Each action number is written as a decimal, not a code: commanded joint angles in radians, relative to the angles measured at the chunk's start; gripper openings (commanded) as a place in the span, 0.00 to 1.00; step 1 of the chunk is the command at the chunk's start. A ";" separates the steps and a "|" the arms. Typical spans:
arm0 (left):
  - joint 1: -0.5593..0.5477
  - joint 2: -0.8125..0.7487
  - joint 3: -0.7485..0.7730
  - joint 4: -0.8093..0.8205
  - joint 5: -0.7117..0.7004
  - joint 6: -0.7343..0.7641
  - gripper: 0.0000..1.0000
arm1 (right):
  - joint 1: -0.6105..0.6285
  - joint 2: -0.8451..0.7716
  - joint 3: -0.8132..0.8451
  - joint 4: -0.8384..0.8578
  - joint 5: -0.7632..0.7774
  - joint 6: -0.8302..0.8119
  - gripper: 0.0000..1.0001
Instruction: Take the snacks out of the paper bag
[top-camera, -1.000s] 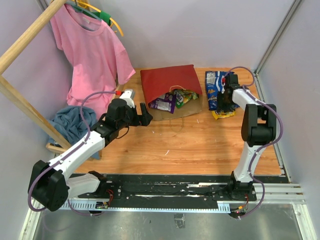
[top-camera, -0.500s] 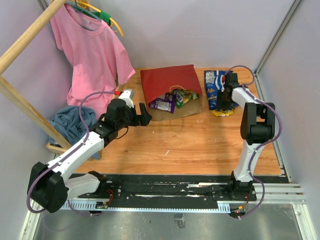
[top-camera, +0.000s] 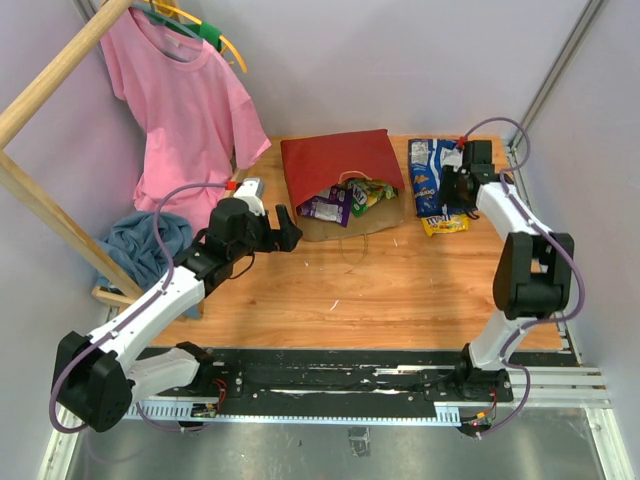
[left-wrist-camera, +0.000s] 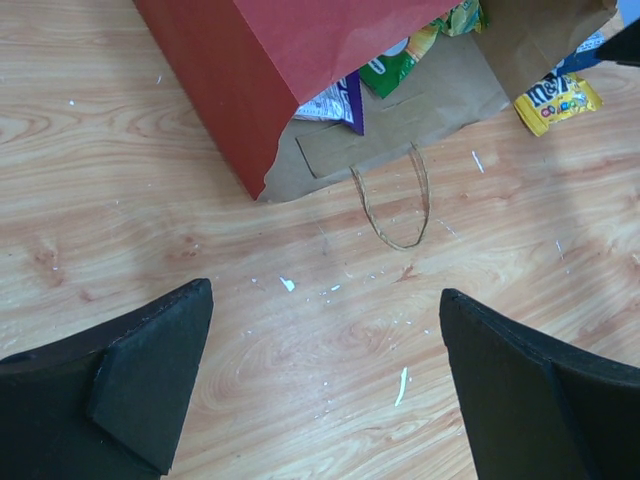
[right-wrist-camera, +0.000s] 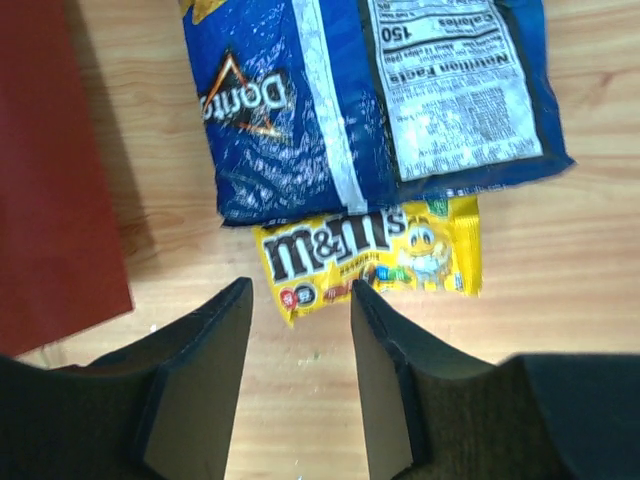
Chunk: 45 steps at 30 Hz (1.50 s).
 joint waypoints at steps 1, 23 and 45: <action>0.007 -0.022 0.012 0.010 0.002 -0.005 1.00 | -0.009 -0.117 -0.112 0.023 0.001 0.078 0.44; 0.007 -0.039 -0.006 0.015 0.003 -0.009 1.00 | 0.002 0.040 -0.189 0.043 0.111 0.058 0.35; 0.007 -0.030 0.005 -0.005 -0.015 0.001 1.00 | 0.060 0.148 -0.004 0.026 0.098 0.078 0.35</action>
